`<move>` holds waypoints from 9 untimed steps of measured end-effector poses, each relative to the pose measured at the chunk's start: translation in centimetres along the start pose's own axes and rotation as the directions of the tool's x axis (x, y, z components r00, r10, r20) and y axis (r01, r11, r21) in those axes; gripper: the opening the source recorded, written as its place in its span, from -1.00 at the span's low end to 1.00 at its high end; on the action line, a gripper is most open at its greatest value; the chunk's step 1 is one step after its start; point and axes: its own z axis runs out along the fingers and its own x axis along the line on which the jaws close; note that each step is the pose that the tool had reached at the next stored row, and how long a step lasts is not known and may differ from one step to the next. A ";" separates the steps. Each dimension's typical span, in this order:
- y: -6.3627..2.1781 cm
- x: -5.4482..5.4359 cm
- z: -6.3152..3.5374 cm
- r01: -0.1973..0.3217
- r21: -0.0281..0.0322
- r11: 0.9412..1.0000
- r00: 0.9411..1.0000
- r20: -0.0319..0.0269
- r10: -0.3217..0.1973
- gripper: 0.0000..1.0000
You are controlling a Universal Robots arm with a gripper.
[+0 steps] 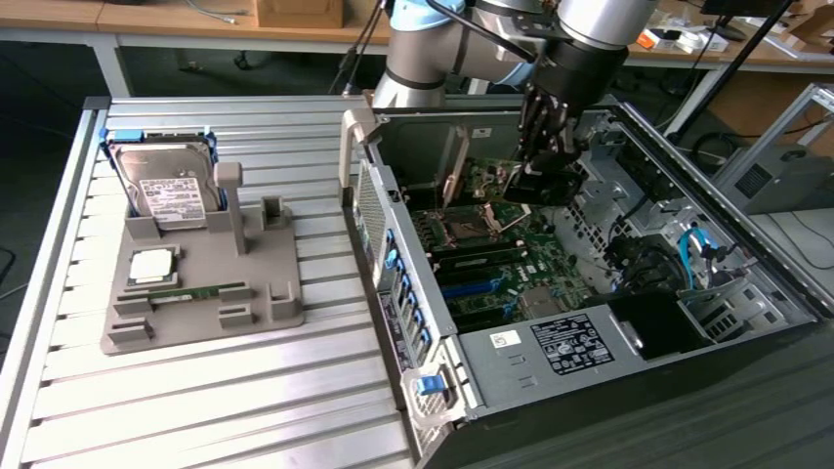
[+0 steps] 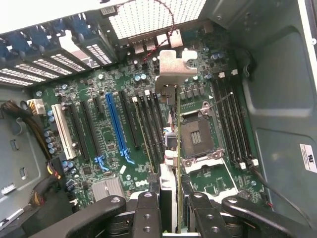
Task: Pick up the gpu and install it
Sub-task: 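Insert the gpu into the slot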
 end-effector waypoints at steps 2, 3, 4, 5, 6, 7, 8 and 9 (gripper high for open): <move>0.00 0.0 0.00 0.011 0.000 1.000 1.000 0.000 -0.011 -0.46; 0.00 0.0 0.00 0.015 0.000 1.000 1.000 0.000 -0.015 -0.46; 0.00 0.0 0.00 0.021 0.000 1.000 1.000 0.000 -0.021 -0.46; 0.00 0.0 0.00 0.026 0.000 1.000 1.000 0.000 -0.026 -0.46; 0.00 0.0 0.00 0.030 0.000 1.000 1.000 0.000 -0.030 -0.46; 0.00 0.0 0.00 0.034 -0.001 0.999 0.999 0.000 -0.034 -0.46; 0.00 0.0 0.00 0.039 -0.001 0.999 0.999 -0.001 -0.039 -0.46; 0.00 0.0 0.00 0.043 -0.001 0.999 0.999 -0.001 -0.043 -0.46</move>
